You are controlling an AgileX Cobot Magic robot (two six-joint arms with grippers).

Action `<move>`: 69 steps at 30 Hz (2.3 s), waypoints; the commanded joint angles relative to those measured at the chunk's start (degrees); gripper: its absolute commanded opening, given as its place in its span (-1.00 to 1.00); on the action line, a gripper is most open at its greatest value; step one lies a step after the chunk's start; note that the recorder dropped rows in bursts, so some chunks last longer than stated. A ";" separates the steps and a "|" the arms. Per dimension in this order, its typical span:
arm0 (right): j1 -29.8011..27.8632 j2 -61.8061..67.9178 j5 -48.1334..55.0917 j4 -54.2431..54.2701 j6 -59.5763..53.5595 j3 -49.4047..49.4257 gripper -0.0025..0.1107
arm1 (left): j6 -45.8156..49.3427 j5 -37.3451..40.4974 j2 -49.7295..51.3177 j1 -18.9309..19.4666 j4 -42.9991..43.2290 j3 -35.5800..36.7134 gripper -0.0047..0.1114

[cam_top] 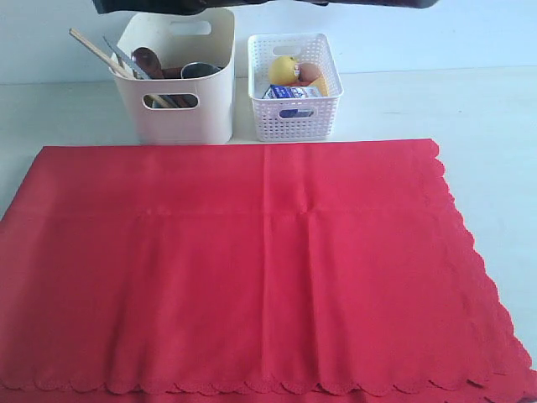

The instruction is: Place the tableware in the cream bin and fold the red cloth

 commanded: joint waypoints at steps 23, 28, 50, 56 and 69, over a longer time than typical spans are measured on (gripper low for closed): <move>-0.42 -41.10 -16.68 0.09 -1.62 48.58 -0.96 | 0.16 -0.33 -0.40 0.13 -0.14 -0.03 -0.90; -0.42 -49.99 -17.82 2.80 -1.62 59.09 -0.96 | -2.09 -6.34 -0.40 0.13 -1.12 -0.03 -0.90; -0.42 -57.11 -29.35 22.63 -16.63 75.16 -0.96 | -31.68 -21.80 14.02 0.13 14.70 -8.32 -0.90; -0.42 -53.60 -35.32 45.95 -40.59 72.41 -0.96 | -36.57 -23.62 31.69 0.13 23.06 -12.07 -0.90; -4.78 -34.99 -36.80 52.78 -51.21 62.68 -0.96 | -40.46 -29.47 62.31 0.13 35.76 -17.86 -0.65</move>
